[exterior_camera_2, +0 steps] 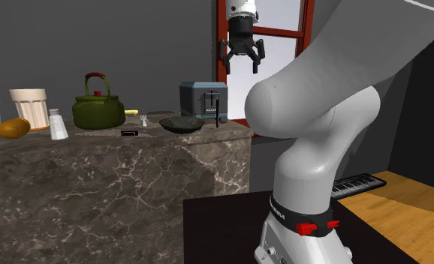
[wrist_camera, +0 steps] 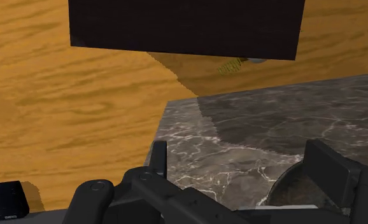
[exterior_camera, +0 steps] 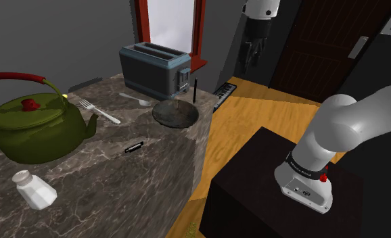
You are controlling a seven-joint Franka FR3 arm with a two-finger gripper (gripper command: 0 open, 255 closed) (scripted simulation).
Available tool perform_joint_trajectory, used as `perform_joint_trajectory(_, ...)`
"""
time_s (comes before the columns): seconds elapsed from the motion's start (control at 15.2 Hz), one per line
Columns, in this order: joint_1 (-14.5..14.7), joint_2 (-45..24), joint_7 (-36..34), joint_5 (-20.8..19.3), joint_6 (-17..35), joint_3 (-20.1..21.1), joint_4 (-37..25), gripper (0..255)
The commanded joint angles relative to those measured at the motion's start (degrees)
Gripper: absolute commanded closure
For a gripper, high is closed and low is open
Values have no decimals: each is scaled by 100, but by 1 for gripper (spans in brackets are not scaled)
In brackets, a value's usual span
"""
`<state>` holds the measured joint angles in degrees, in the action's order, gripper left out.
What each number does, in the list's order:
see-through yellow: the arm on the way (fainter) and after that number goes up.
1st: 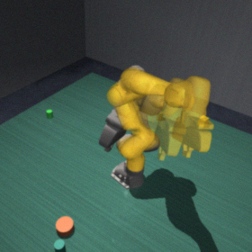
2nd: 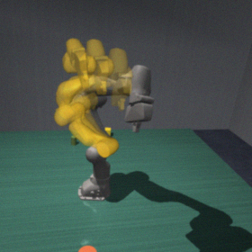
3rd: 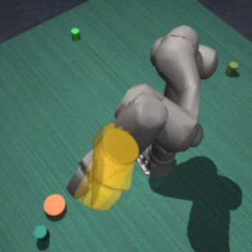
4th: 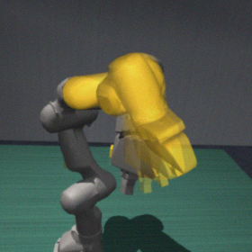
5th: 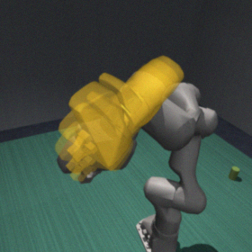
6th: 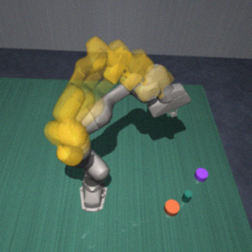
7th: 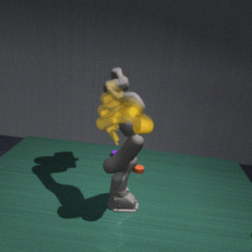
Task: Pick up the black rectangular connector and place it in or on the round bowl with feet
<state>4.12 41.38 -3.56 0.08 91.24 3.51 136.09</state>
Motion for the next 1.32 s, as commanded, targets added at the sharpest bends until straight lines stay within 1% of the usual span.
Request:
perform_joint_trajectory(0.0, 88, -228, -204, 143, 247, 198, 14, 0)
perform_joint_trajectory(0.33, 280, -878, -684, 416, 799, 676, -100, 0)
perform_joint_trajectory(0.66, 430, -1653, -1165, 561, 1320, 1142, -380, 0)
perform_joint_trajectory(0.99, 547, -2534, -1676, 536, 1775, 1585, -825, 0)
perform_joint_trajectory(1.25, 644, -3307, -2123, 370, 2067, 1902, -1298, 0)
